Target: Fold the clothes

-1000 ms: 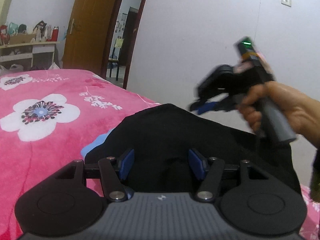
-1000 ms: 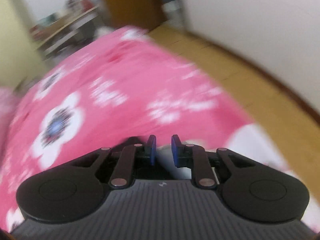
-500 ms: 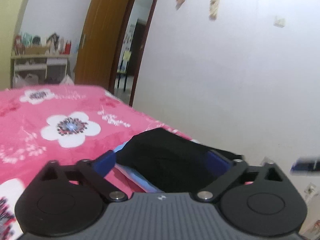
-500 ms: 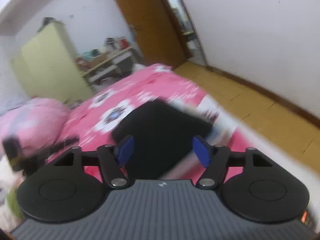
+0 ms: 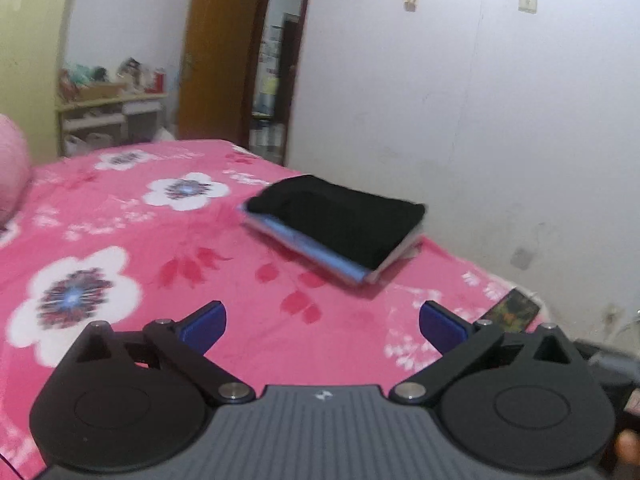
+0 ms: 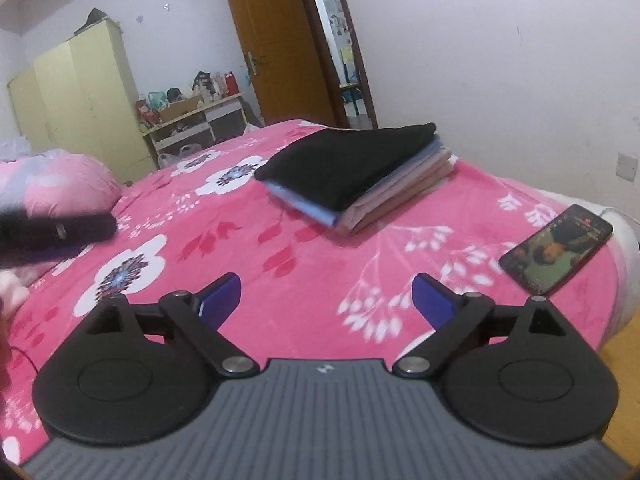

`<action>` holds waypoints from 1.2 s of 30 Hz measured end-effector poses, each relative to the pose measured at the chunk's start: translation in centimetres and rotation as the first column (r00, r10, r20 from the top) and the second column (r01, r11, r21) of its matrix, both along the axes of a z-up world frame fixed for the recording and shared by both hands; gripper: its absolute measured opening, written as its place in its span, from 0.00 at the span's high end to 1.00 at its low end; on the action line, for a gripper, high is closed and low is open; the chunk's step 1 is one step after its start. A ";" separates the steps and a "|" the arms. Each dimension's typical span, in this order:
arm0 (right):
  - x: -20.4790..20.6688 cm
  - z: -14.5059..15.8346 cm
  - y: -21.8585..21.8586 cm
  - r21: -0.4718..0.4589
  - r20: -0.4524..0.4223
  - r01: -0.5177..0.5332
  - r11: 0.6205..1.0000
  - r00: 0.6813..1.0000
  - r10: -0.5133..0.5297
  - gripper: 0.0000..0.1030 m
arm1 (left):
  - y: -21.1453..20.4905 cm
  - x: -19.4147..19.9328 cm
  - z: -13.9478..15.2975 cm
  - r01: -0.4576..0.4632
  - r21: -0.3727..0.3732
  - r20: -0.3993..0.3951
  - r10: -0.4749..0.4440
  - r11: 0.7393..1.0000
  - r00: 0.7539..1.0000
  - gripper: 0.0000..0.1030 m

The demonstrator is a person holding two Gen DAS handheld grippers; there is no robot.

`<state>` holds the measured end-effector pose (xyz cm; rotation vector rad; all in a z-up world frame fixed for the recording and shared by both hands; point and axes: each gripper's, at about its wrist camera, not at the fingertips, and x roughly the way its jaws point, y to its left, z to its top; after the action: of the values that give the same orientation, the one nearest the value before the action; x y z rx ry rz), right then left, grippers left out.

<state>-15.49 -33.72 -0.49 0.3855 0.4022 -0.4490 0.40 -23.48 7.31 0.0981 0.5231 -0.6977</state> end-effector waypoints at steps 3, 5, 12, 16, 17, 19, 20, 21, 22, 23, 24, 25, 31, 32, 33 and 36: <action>0.0 1.7 1.8 -0.042 -0.008 0.022 0.999 1.000 -0.022 0.07 | 0.5 -1.2 0.8 -0.088 0.040 0.026 0.087 0.995 0.996 0.00; -0.3 2.9 3.2 -0.107 -0.017 0.039 0.993 0.999 -0.041 0.04 | 1.0 -1.4 1.3 -0.122 0.041 0.027 0.121 0.992 0.992 0.00; -1.6 5.3 5.5 -0.196 -0.046 0.072 0.978 0.996 -0.082 0.01 | 2.9 -1.5 2.6 -0.131 -0.006 0.000 0.131 0.991 0.991 0.00; -2.3 6.2 6.5 -0.227 -0.042 0.152 0.962 0.985 -0.166 0.01 | 3.4 -1.8 2.8 -0.178 -0.002 0.005 0.178 0.984 0.984 0.00; -2.5 6.3 6.8 -0.252 -0.036 0.162 0.954 0.984 -0.177 0.01 | 3.5 -1.8 2.8 -0.175 0.005 -0.002 0.175 0.984 0.984 0.00; -2.7 6.6 7.1 -0.282 -0.027 0.166 0.945 0.983 -0.181 0.01 | 3.4 -1.7 2.8 -0.159 0.015 -0.034 0.160 0.987 0.987 0.00; -2.7 6.8 7.1 -0.287 -0.027 0.166 0.943 0.983 -0.181 0.01 | 3.5 -1.7 2.7 -0.159 0.013 -0.049 0.160 0.987 0.986 0.00; -2.8 7.0 7.2 -0.293 -0.026 0.165 0.942 0.983 -0.181 0.01 | 3.6 -1.7 2.7 -0.168 0.005 -0.059 0.168 0.986 0.984 0.00; -2.9 7.1 7.3 -0.298 -0.026 0.165 0.940 0.983 -0.180 0.01 | 3.6 -1.7 2.6 -0.178 -0.007 -0.062 0.177 0.984 0.982 0.00; -2.9 7.3 7.2 -0.287 -0.038 0.166 0.944 0.982 -0.184 0.01 | 3.7 -1.8 2.6 -0.182 -0.017 -0.062 0.180 0.983 0.982 0.00; -3.0 7.3 7.2 -0.283 -0.039 0.171 0.944 0.981 -0.190 0.01 | 3.8 -1.9 2.6 -0.180 -0.024 -0.060 0.178 0.983 0.982 0.00; -3.0 7.4 7.3 -0.281 -0.040 0.177 0.943 0.980 -0.196 0.01 | 3.8 -2.0 2.6 -0.178 -0.031 -0.059 0.176 0.984 0.983 0.00; -3.0 7.3 8.0 -0.321 -0.060 0.191 0.928 0.973 -0.221 0.01 | 3.3 -2.3 2.3 -0.177 -0.001 -0.037 0.177 0.984 0.984 0.00; -2.9 7.2 8.2 -0.333 -0.065 0.188 0.924 0.973 -0.221 0.01 | 3.2 -2.4 2.2 -0.174 0.008 -0.034 0.174 0.985 0.984 0.00; -2.7 7.1 8.4 -0.345 -0.069 0.185 0.920 0.973 -0.222 0.01 | 3.1 -2.4 2.1 -0.172 0.015 -0.031 0.172 0.985 0.985 0.00; -2.5 6.8 8.7 -0.353 -0.079 0.176 0.919 0.973 -0.217 0.01 | 2.9 -2.6 1.8 -0.168 0.029 -0.019 0.169 0.985 0.986 0.00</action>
<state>-18.00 -25.00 6.34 0.0574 0.3911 -0.7291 -2.23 -20.54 9.16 0.0712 0.5548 -0.5271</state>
